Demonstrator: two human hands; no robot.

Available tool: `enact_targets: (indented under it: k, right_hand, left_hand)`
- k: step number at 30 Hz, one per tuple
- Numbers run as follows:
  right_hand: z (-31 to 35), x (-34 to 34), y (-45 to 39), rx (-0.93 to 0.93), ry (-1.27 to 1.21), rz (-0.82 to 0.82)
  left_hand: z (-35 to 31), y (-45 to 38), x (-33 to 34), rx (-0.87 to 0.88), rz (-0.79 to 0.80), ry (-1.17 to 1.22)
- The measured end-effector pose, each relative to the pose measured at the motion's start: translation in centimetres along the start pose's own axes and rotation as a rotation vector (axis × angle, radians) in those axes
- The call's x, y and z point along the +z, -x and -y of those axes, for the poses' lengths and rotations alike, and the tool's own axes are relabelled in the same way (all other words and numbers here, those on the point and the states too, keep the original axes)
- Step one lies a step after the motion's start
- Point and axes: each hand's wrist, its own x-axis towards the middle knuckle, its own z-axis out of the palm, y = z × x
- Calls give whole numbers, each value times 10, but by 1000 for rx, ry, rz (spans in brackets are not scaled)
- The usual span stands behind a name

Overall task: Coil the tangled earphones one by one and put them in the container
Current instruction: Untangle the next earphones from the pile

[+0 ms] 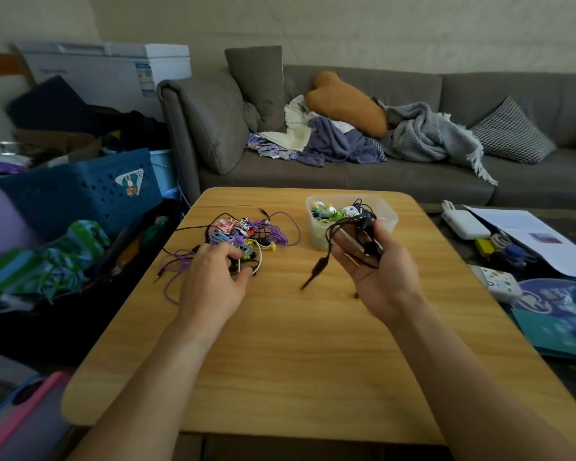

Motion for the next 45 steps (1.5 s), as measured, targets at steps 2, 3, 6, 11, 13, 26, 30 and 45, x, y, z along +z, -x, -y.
enact_targets:
  k: [2,3,6,11,13,26,30,45]
  right_hand:
    - [4,-2,0,16,-6,-14]
    - [5,-3,1,24,-5,-15]
    - [6,-2,3,57,8,-5]
    - [0,10,13,143,96,24]
    - [-1,12,17,152,157,54]
    - [-11,-17,45,114,1437,333]
    - [-29,-15,54,-60,1563,363]
    - [-21,-27,53,146,1102,-52]
  left_hand:
    - [-2,1,1,8,11,-11]
    - [-3,2,2,47,-12,-17]
    - [-18,10,4,298,-65,54]
    - [-52,39,10,259,497,503]
    - [-52,40,12,249,521,445]
    - [-18,13,-21,-90,261,598]
    - [-22,20,-17,34,236,409]
    - [-40,46,18,409,468,65]
